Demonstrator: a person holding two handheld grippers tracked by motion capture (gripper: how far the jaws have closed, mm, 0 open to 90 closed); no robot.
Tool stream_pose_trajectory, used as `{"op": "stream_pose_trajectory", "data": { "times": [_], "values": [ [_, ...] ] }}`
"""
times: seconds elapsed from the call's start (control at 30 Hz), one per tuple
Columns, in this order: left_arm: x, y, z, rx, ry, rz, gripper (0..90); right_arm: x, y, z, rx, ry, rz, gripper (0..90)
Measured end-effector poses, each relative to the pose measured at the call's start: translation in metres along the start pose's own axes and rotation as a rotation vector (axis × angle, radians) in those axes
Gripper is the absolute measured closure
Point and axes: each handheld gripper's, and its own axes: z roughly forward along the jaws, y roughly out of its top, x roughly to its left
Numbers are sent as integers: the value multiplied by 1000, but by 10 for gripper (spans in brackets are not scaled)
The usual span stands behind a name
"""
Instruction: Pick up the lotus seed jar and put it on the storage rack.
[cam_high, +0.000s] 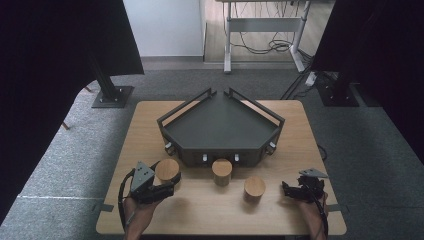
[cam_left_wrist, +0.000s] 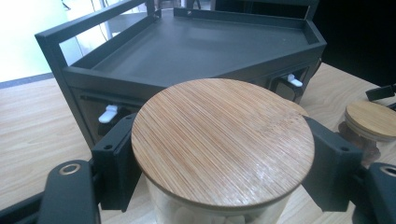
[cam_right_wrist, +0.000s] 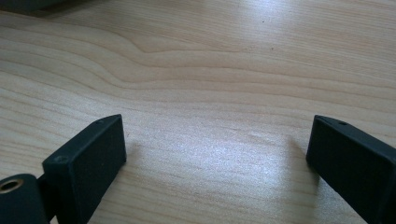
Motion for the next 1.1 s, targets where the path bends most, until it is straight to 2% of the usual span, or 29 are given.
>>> {"op": "stream_pose_trajectory", "data": {
  "times": [0.63,1.1],
  "values": [
    [6,20,4,-20,1,-1,243,0,0,0,0,1,1,41],
    [13,30,9,-33,1,-18,243,0,0,0,0,2,0,41]
  ]
}}
